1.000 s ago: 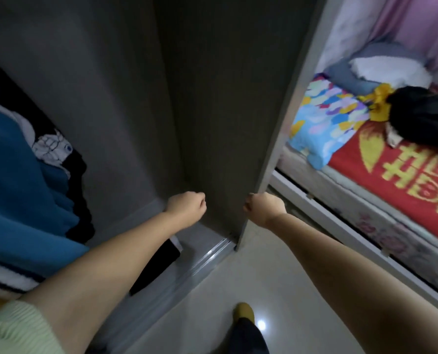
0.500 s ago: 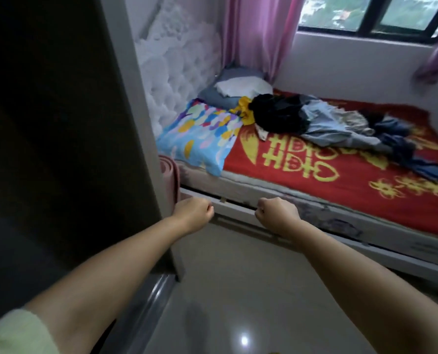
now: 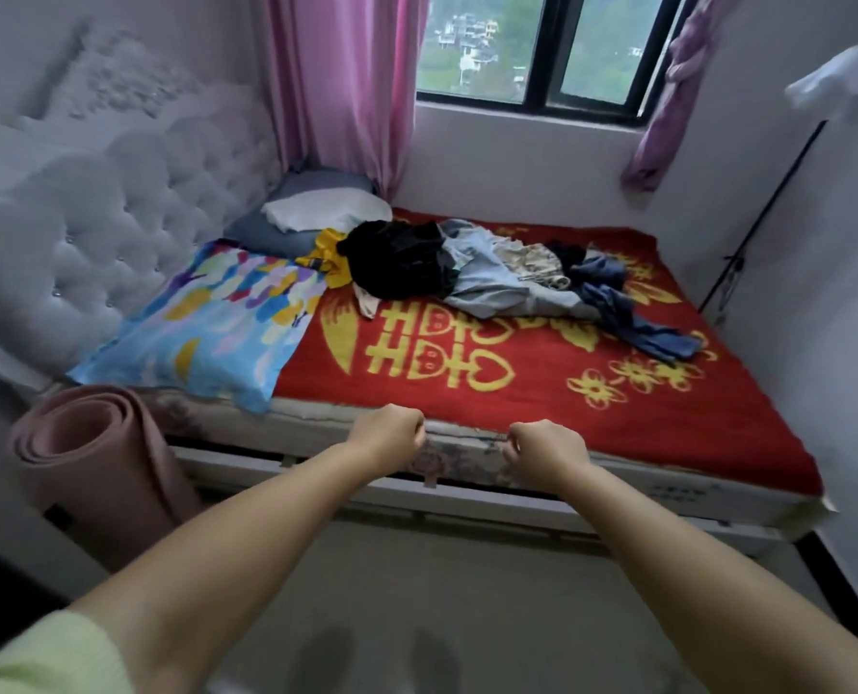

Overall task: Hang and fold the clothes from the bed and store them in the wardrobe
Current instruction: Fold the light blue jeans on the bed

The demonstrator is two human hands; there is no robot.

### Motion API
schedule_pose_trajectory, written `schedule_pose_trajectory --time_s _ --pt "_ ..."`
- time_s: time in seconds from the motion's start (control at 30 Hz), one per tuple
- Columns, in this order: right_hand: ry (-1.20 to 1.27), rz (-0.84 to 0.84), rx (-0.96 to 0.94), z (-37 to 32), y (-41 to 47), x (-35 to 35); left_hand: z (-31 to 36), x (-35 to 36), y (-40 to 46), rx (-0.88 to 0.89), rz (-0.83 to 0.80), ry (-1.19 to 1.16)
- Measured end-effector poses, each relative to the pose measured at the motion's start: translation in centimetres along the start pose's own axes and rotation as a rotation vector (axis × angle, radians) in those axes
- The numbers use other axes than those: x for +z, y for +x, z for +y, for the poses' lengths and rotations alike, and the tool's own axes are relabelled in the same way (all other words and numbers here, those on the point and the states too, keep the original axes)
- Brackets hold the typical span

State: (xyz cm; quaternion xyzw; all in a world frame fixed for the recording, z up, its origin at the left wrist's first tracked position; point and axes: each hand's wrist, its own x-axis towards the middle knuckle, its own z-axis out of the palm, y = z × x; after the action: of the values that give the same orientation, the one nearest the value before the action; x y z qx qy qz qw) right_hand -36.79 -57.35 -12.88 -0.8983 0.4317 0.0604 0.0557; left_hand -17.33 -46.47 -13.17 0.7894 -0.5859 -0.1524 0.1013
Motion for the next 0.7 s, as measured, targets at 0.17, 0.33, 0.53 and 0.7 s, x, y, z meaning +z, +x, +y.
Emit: schedule_pose_trajectory --time_s 0.17,0.33,0.53,0.7 --pt "0.051 0.01 0.064 5.3 2.9 -0.2 2.7 0.7 6.2 0.029 -0.017 -0.003" --pt "0.09 -0.005 0.096 8.5 7.7 0.4 2.7 1.2 12.7 0.057 -0.059 0.06" --pt "0.106 0.004 0.177 13.6 17.7 0.9 2.1 1.6 25.3 0.104 -0.08 0.083" --pt "0.126 -0.034 0.274 18.0 27.1 0.8 1.8 1.0 36.2 0.131 -0.102 0.113"
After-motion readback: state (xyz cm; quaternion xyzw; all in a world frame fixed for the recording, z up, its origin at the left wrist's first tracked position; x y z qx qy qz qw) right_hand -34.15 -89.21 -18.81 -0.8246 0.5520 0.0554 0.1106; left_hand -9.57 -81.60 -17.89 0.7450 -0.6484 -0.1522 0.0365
